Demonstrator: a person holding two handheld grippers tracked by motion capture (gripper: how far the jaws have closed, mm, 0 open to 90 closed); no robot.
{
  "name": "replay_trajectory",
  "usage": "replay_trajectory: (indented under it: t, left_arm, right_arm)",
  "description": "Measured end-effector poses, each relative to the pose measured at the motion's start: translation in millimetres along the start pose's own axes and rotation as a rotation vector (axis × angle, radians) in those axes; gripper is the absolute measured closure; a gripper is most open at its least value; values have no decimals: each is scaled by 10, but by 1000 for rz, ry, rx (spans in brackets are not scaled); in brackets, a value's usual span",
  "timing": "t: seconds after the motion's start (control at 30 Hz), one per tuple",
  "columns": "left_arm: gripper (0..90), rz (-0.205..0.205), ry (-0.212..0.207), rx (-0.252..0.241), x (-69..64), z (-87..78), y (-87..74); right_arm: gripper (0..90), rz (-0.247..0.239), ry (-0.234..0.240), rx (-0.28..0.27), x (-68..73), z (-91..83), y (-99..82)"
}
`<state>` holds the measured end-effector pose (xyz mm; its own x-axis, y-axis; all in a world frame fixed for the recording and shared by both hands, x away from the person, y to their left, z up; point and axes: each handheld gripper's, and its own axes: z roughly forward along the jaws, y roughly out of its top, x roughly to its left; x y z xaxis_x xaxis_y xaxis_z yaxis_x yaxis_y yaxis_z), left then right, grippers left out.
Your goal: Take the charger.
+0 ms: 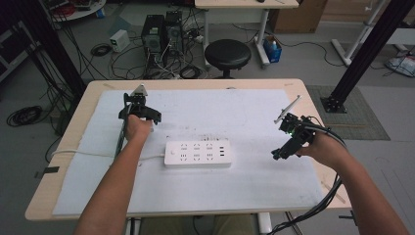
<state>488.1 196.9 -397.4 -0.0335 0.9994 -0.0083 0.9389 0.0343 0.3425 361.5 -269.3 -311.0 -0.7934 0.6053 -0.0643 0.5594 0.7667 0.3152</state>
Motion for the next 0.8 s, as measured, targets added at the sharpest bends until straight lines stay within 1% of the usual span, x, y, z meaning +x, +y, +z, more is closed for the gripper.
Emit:
replay_trajectory:
  t: [0.1,0.13,0.17,0.23,0.27,0.3,0.33,0.37,0.43,0.47,0.5,0.53,0.6,0.7,0.77,0.8]
  left_arm:
    - [115,-7,5,11,15,44,0]
    - [122,-14,-4,18,43,80,-7]
    - [134,-17,-7,18,52,92,-11]
    - [159,-21,-5,13,57,107,-18]
    - [173,-14,-9,20,70,116,-22]
    - [194,-30,-24,15,83,137,-33]
    - [202,-30,-24,15,83,137,-33]
    - [217,-32,-43,15,91,142,-37]
    - [253,-18,-53,15,88,138,-37]
    - [281,-15,-63,7,80,135,-36]
    - [312,-15,-63,7,80,135,-36]
    - [312,-8,-72,7,76,130,-35]
    - [367,-5,-76,4,70,128,-36]
    - [408,26,-80,5,75,116,-37]
    - [422,28,-78,-4,74,111,-40]
    - [422,36,-79,-8,81,102,-41]
  right_arm:
    - [9,0,3,-1,-8,-4,-13]
    - [9,3,2,0,-12,-8,-27]
    - [9,-2,4,-6,-21,-6,-35]
    - [9,6,5,-1,-27,-4,-45]
    - [9,11,4,2,-27,0,-46]
    - [9,8,7,0,-30,7,-47]
    - [9,10,8,1,-27,14,-46]
    - [9,13,9,3,-25,19,-45]
    - [9,8,11,3,-27,36,-40]
    - [9,9,13,5,-26,41,-38]
    - [9,8,12,5,-25,47,-34]
    - [9,8,12,5,-25,47,-34]
    - [9,7,12,5,-27,48,-33]
    - [9,11,13,3,-39,39,-45]
    - [9,13,12,1,-41,39,-49]
    - [9,14,13,-1,-42,37,-52]
